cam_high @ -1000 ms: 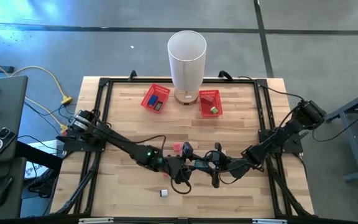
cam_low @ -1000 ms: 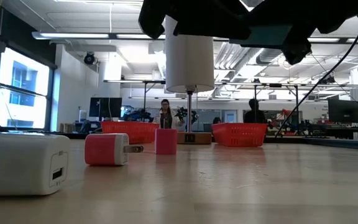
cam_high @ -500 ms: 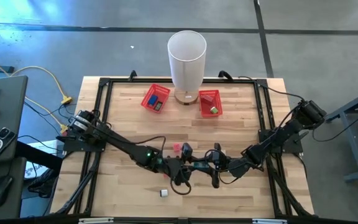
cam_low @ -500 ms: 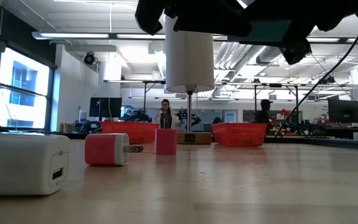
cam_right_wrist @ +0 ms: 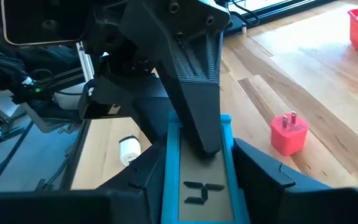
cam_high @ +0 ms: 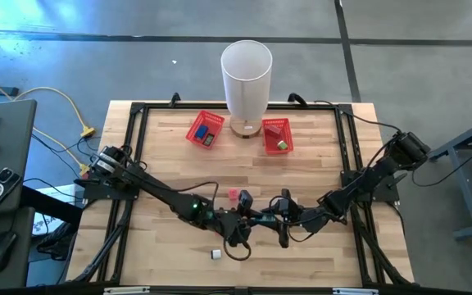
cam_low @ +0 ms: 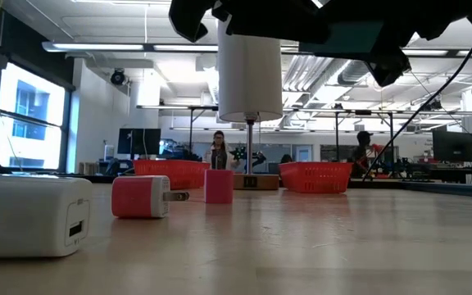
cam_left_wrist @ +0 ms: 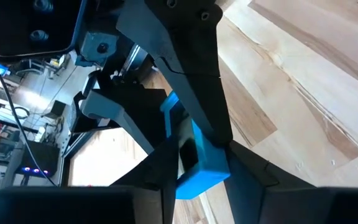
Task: Sort adapters and digital timers
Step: Put the light blue digital timer into the left red bin
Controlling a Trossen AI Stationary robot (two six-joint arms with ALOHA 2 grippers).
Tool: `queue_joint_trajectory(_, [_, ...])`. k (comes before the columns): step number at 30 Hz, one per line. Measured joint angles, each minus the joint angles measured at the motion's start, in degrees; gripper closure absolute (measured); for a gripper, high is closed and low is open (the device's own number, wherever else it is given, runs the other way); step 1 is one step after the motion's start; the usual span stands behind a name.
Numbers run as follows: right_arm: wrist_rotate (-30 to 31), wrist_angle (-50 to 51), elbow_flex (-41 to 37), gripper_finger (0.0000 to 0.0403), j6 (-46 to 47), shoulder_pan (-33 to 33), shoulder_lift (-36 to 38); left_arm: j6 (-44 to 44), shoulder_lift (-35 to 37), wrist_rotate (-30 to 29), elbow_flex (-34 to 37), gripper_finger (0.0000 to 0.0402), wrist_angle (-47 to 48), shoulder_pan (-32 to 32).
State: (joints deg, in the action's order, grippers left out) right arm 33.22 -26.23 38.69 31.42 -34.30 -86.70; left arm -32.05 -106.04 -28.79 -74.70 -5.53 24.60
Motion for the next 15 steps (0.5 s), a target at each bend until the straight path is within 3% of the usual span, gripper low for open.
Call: queue_joint_trajectory(15, [1.37,1.00,-0.01,0.0148,-3.79,-0.59,-0.04,2.77,0.00,-0.07,-0.02,0.0306,0.75,0.48])
